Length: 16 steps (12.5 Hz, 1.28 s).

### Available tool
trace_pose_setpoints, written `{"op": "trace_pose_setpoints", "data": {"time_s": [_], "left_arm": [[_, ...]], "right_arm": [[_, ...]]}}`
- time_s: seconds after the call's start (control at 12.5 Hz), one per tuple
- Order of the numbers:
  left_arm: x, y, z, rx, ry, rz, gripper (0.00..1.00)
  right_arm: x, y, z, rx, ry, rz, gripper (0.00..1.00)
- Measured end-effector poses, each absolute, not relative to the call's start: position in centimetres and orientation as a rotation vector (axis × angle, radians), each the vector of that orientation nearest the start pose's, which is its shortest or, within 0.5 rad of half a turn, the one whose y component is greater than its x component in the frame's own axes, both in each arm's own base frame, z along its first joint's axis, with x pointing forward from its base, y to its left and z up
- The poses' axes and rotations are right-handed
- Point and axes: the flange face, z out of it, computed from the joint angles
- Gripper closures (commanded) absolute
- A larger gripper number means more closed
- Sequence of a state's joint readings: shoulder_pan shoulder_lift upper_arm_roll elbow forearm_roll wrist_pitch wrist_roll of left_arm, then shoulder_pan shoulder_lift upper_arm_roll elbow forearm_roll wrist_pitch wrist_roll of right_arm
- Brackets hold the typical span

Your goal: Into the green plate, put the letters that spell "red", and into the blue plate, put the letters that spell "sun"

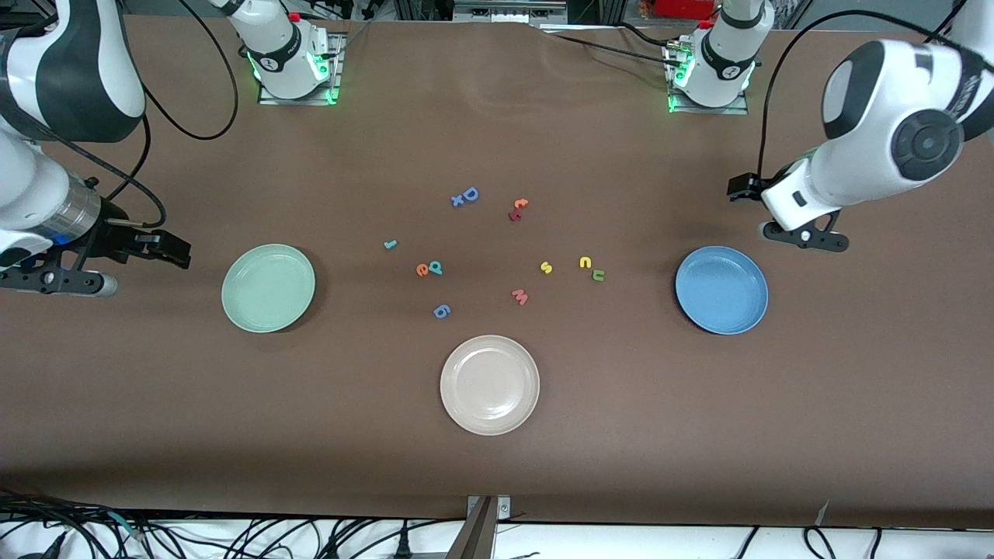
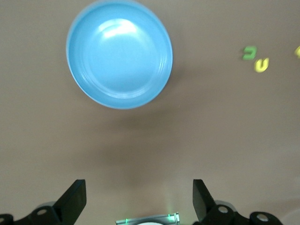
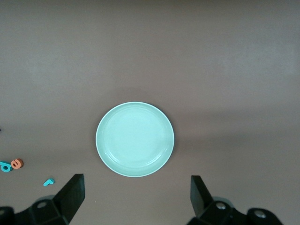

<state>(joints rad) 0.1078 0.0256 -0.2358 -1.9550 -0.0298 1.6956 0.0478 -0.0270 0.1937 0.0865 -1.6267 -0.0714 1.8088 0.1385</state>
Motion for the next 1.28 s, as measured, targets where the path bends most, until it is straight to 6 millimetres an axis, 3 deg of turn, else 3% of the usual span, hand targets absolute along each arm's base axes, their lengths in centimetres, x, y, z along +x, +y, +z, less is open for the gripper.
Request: {"op": "trace_pose_setpoints", "data": {"time_s": [0.16, 0.4, 0.56, 0.96, 1.28], "left_arm": [[53.6, -7.3, 47.0, -3.134, 0.273, 0.359, 0.0], [55.6, -8.6, 54.1, -3.123, 0.319, 0.114, 0.0], [56.0, -9.4, 57.0, -3.102, 0.349, 0.02, 0.0], [56.2, -9.7, 59.9, -3.079, 0.363, -0.065, 0.0], [56.3, -9.4, 60.1, -3.08, 0.356, -0.066, 0.0]], "right_arm": [[62.0, 2.7, 50.5, -3.192, 0.102, 0.009, 0.0], [62.0, 2.7, 50.5, -3.191, 0.102, 0.009, 0.0], [62.0, 2.8, 50.5, -3.179, 0.108, 0.011, 0.0], [62.0, 2.6, 50.5, -3.168, 0.122, 0.012, 0.0], [62.0, 2.6, 50.5, -3.167, 0.124, 0.013, 0.0]]}}
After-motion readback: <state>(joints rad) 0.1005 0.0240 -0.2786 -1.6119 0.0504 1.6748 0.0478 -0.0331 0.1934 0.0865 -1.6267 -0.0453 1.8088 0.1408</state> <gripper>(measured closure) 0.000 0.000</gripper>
